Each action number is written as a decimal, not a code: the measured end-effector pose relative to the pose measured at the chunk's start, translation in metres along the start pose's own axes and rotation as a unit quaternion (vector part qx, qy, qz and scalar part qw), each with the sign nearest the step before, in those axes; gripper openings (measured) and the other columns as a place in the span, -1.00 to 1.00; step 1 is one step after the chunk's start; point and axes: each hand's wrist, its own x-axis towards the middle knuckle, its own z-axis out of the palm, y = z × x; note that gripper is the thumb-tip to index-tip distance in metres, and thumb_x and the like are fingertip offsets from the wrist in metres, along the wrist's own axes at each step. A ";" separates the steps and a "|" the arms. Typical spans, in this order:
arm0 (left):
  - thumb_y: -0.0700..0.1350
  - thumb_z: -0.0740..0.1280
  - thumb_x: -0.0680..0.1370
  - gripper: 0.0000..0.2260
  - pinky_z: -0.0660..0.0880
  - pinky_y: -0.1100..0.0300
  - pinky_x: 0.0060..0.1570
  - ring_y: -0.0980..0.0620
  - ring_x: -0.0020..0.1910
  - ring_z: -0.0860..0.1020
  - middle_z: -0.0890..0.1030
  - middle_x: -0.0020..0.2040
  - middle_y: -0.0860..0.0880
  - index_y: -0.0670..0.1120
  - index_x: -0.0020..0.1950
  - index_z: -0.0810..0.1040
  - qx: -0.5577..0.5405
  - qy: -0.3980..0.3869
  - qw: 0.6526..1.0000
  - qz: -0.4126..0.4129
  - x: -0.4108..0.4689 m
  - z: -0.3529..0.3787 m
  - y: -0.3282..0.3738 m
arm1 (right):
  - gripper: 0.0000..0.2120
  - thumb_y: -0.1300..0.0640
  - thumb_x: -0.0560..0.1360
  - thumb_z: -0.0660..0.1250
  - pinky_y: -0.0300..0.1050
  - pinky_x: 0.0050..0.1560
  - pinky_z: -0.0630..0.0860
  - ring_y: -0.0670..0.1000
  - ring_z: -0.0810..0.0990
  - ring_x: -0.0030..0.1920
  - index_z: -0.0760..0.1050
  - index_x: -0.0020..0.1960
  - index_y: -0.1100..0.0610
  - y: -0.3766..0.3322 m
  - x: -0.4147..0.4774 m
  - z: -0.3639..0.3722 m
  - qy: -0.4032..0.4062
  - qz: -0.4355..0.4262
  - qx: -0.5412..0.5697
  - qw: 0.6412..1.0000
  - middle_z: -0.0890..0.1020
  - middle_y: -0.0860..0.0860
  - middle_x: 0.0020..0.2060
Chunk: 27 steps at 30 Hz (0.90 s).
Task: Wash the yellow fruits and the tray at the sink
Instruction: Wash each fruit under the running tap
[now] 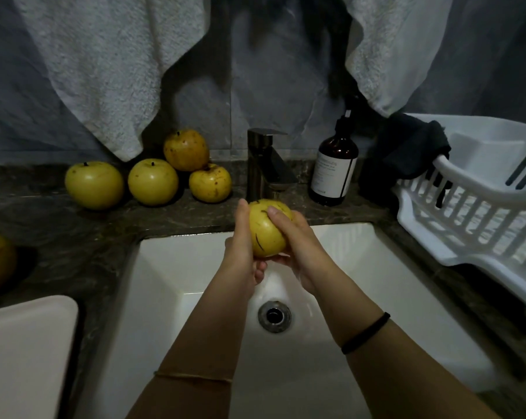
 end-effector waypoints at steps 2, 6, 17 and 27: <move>0.56 0.07 0.33 -0.10 0.30 0.34 -0.55 0.10 -0.56 0.34 0.47 -0.35 -0.10 -0.19 0.25 0.47 0.020 0.000 1.000 0.001 0.000 -0.001 -0.003 | -0.57 -0.06 0.49 0.35 0.03 0.09 0.58 0.06 0.58 0.09 0.33 0.28 0.01 -0.001 -0.001 -0.002 0.002 0.004 0.002 1.000 0.52 0.05 0.14; 0.52 -0.09 0.41 -0.13 0.29 0.31 -0.57 0.08 -0.65 0.37 0.61 -0.28 -0.20 -0.18 0.22 0.49 0.082 0.019 0.996 0.035 0.003 -0.003 -0.006 | -0.56 -0.08 0.47 0.36 -0.04 0.02 0.58 0.06 0.58 0.08 0.32 0.25 0.03 -0.002 -0.004 0.001 0.019 -0.004 -0.022 1.000 0.51 0.06 0.12; 0.32 -0.17 0.57 -0.43 0.61 -0.06 -0.08 -0.20 -0.27 0.65 0.63 -0.27 -0.21 -0.07 0.01 0.43 0.182 0.078 0.975 0.103 -0.008 -0.008 -0.006 | -0.54 -0.05 0.47 0.38 -0.18 -0.11 0.52 -0.02 0.58 0.04 0.42 0.30 0.09 -0.003 -0.010 0.005 0.024 -0.004 -0.051 0.998 0.55 0.07 0.15; -0.02 0.21 0.58 -0.62 0.41 -0.04 0.25 -0.19 0.23 0.46 0.48 0.30 -0.16 -0.06 0.39 0.38 0.296 0.140 0.934 0.145 -0.015 -0.022 0.003 | -0.37 -0.25 0.31 0.40 0.04 0.27 0.27 0.04 0.43 0.26 0.32 0.33 -0.16 0.001 -0.014 0.005 0.083 -0.060 -0.485 0.868 0.44 -0.06 0.25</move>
